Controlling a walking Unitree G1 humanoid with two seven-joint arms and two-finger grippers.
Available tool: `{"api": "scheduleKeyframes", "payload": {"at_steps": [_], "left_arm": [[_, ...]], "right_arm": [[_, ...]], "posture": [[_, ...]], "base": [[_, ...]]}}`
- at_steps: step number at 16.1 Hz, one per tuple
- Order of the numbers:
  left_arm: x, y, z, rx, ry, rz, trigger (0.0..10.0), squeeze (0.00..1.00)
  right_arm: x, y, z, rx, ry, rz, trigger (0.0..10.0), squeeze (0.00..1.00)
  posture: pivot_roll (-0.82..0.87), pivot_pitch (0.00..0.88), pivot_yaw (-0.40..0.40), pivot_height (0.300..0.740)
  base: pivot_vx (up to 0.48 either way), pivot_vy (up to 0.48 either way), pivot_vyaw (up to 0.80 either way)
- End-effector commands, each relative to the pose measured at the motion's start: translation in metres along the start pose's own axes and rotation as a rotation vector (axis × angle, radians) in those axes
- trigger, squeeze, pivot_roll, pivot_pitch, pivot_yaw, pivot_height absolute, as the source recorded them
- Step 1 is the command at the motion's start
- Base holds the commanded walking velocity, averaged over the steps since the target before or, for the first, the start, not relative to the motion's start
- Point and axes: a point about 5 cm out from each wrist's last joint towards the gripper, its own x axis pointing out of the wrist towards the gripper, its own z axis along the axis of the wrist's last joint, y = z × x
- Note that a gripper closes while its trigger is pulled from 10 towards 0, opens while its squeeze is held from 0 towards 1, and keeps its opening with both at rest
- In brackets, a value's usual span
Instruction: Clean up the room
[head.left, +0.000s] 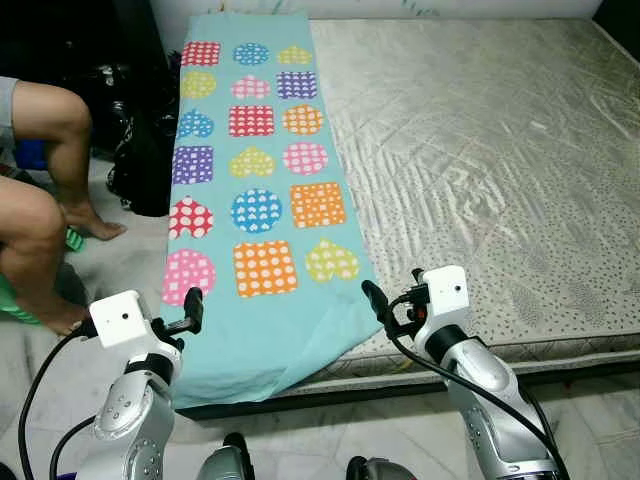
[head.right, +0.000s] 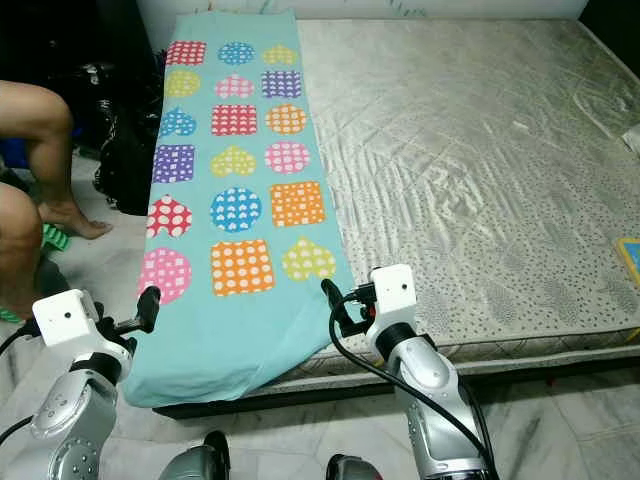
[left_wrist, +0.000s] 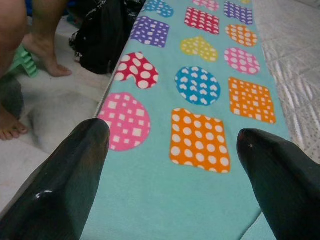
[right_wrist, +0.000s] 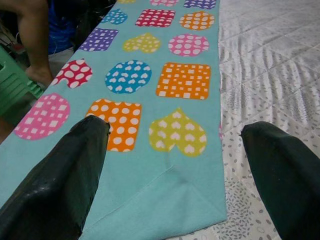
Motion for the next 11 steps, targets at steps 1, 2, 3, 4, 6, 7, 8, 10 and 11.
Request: {"api": "scheduleKeyframes", "payload": {"at_steps": [1, 2, 3, 4, 6, 7, 8, 10, 11], "left_arm": [[-0.0017, 0.0037, -0.0048, 0.008, 0.024, 0.014, 10.0, 0.00], [-0.0017, 0.0037, -0.0048, 0.008, 0.024, 0.014, 10.0, 0.00], [-0.0017, 0.0037, -0.0048, 0.008, 0.024, 0.014, 10.0, 0.00], [-0.0017, 0.0037, -0.0048, 0.008, 0.024, 0.014, 10.0, 0.00], [-0.0017, 0.0037, -0.0048, 0.008, 0.024, 0.014, 10.0, 0.00], [-0.0017, 0.0037, -0.0048, 0.008, 0.024, 0.014, 10.0, 0.00], [0.0002, 0.0036, -0.0050, 0.010, 0.023, 0.017, 10.0, 0.00], [0.0026, 0.0034, -0.0055, 0.013, 0.021, 0.020, 10.0, 0.00], [0.0029, 0.0032, -0.0056, 0.013, 0.020, 0.021, 10.0, 0.00]], "right_arm": [[-0.0005, -0.0001, -0.0033, 0.001, 0.012, 0.001, 10.0, 0.00], [-0.0005, -0.0001, -0.0033, 0.001, 0.012, 0.001, 10.0, 0.00], [-0.0005, -0.0001, -0.0033, 0.001, 0.012, 0.001, 10.0, 0.00], [-0.0005, -0.0001, -0.0033, 0.001, 0.012, 0.001, 10.0, 0.00], [-0.0005, -0.0001, -0.0033, 0.001, 0.012, 0.001, 10.0, 0.00], [-0.0005, -0.0001, -0.0033, 0.001, 0.012, 0.001, 10.0, 0.00], [0.0011, 0.0000, -0.0030, -0.002, 0.008, 0.007, 10.0, 0.00], [0.0032, 0.0004, -0.0027, -0.006, 0.003, 0.016, 10.0, 0.00], [0.0035, 0.0003, -0.0027, -0.008, 0.003, 0.017, 10.0, 0.00]], "posture": [[-0.06, 0.239, -0.031, 0.740], [-0.06, 0.239, -0.031, 0.740], [-0.06, 0.239, -0.031, 0.740], [-0.06, 0.239, -0.031, 0.740], [-0.06, 0.239, -0.031, 0.740], [-0.06, 0.239, -0.031, 0.740], [-0.06, 0.216, -0.029, 0.740], [-0.06, 0.213, -0.029, 0.735], [-0.06, 0.212, -0.030, 0.715]], "base": [[0.000, 0.000, 0.00], [0.000, 0.000, 0.00], [0.000, 0.000, 0.00], [0.000, 0.000, 0.00], [0.000, 0.000, 0.00], [0.000, 0.000, 0.00], [0.000, 0.000, 0.00], [0.000, 0.000, 0.00], [0.000, 0.000, 0.00]]}}
